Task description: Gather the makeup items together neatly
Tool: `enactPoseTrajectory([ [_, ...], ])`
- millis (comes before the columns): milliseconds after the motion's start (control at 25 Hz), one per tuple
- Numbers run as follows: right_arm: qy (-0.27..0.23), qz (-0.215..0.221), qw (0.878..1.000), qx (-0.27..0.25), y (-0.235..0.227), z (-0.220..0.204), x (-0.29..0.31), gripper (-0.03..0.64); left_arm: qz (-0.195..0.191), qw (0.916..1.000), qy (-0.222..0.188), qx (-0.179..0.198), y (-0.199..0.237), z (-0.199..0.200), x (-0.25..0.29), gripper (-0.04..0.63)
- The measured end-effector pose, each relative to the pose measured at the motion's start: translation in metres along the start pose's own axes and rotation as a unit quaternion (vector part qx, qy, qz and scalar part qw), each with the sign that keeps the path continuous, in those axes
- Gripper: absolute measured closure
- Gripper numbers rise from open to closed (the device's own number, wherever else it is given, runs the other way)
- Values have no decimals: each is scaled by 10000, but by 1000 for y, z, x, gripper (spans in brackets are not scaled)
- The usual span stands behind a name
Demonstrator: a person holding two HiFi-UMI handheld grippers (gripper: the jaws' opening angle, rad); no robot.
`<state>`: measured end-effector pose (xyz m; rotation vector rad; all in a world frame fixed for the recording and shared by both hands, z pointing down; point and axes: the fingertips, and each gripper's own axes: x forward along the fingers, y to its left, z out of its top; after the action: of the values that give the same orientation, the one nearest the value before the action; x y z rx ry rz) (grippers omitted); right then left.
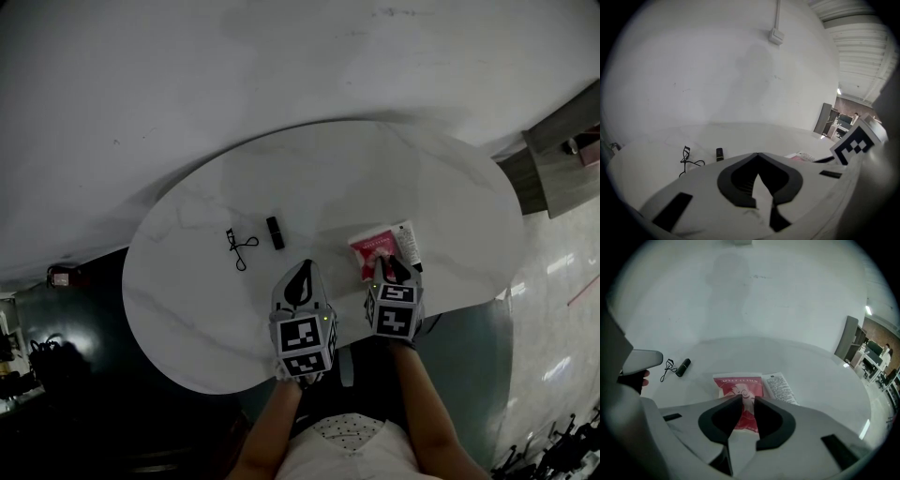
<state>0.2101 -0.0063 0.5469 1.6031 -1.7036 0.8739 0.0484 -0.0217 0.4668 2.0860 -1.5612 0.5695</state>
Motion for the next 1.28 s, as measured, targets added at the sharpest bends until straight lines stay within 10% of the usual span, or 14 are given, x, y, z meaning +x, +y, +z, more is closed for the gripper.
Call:
enactPoseTrajectory([
  [1280,-445,385,9966,-568,75,70,15,592,870,9939,-306,-609,81,3,-26,558],
])
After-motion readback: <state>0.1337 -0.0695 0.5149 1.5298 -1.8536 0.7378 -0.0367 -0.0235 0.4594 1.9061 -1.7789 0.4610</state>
